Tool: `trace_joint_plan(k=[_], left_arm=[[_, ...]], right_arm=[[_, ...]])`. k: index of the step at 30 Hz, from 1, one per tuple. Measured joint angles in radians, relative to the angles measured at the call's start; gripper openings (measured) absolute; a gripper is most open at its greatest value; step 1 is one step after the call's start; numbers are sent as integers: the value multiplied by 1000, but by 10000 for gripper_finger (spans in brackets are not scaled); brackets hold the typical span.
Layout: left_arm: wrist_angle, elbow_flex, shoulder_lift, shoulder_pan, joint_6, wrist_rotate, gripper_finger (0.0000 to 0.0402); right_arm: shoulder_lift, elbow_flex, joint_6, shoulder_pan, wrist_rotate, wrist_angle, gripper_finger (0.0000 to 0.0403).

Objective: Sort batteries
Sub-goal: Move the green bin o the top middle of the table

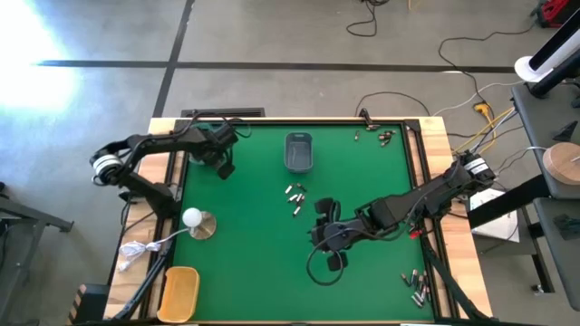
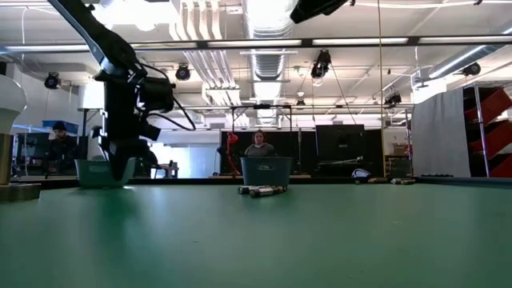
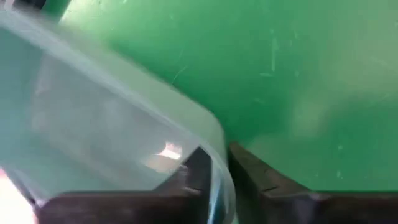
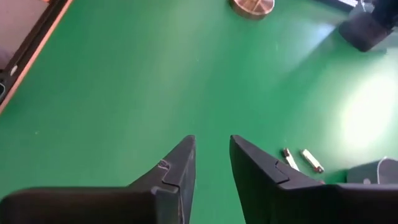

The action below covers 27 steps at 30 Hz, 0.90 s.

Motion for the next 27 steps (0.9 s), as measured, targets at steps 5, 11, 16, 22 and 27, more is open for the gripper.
trace_joint_plan(k=[5, 11, 16, 22, 27], left_arm=[[1, 15, -16, -21, 16, 17, 8], [28, 35, -110, -146, 20, 168, 2], [118, 26, -164, -307, 67, 202, 1], [184, 21, -143, -417, 125, 204, 0], [249, 20, -78, -400, 108, 231, 0]], right_arm=[[0, 0, 17, 1, 0, -27, 73], [0, 0, -25, -5, 1, -26, 59], [0, 0, -37, -37, 53, -26, 51], [0, -7, -47, -92, 55, -41, 48], [0, -26, -62, -124, 54, -39, 56]])
